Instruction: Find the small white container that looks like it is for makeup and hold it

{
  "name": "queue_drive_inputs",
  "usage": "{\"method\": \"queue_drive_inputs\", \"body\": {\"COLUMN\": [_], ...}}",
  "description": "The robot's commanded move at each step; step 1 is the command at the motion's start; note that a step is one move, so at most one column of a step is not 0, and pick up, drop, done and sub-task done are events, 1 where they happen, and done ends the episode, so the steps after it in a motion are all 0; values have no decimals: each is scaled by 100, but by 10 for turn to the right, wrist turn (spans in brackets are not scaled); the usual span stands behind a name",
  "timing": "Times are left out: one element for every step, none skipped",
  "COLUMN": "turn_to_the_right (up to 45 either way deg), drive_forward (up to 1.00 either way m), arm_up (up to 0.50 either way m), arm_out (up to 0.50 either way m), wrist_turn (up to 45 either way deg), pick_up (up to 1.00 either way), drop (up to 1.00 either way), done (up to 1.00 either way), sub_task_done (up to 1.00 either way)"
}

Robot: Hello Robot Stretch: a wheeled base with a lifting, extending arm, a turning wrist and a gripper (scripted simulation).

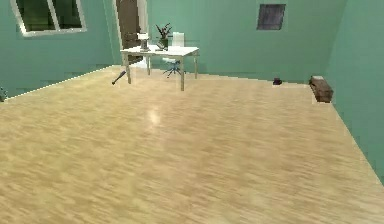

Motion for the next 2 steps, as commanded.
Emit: {"method": "queue_drive_inputs", "body": {"turn_to_the_right": [0,30], "drive_forward": [100,0], "arm_up": [0,0], "arm_out": [0,0], "wrist_turn": [0,0], "pick_up": [0,0], "drop": [0,0], "done": [0,0], "sub_task_done": [0,0]}}
